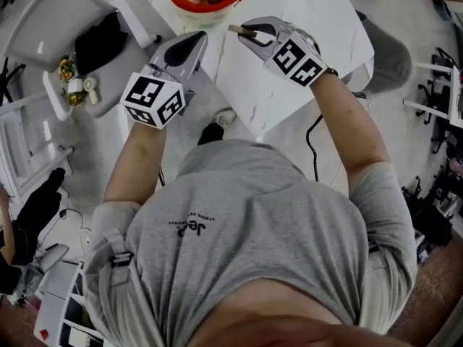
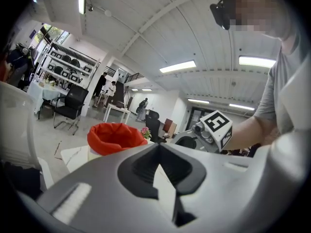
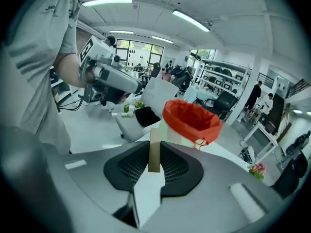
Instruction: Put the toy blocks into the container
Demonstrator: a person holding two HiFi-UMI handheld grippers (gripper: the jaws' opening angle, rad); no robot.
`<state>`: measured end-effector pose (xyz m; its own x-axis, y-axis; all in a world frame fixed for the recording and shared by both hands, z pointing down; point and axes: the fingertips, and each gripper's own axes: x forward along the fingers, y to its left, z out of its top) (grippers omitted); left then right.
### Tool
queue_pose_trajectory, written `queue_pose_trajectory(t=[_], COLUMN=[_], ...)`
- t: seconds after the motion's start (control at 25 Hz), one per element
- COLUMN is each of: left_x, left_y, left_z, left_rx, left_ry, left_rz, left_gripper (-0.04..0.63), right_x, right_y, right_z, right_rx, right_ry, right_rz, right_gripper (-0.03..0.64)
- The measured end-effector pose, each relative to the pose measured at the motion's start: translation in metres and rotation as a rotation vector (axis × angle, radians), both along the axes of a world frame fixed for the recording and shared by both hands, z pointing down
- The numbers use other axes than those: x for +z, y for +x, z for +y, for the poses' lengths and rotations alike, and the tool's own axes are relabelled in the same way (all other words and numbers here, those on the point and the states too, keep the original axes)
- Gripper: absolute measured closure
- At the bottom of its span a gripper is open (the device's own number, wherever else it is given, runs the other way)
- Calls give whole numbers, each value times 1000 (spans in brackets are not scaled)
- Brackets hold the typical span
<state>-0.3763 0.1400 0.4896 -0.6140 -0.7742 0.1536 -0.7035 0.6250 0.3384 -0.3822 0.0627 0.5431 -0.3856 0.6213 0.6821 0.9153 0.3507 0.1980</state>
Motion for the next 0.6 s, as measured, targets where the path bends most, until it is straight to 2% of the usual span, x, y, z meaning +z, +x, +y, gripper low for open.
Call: queue_pose_trajectory(t=[0.16, 0.6], left_x=[-19, -47], left_y=[-15, -52], left_z=[5, 18], left_rx=[-10, -41], left_ry=[-6, -23], left_rz=[-35, -90], left_gripper=[548, 548], right_x=[-38, -79], right_y=[-26, -99], right_z=[7, 32], right_rx=[33, 50], right_ry=[-36, -11], right_rz=[-54, -142], right_gripper=[545, 545])
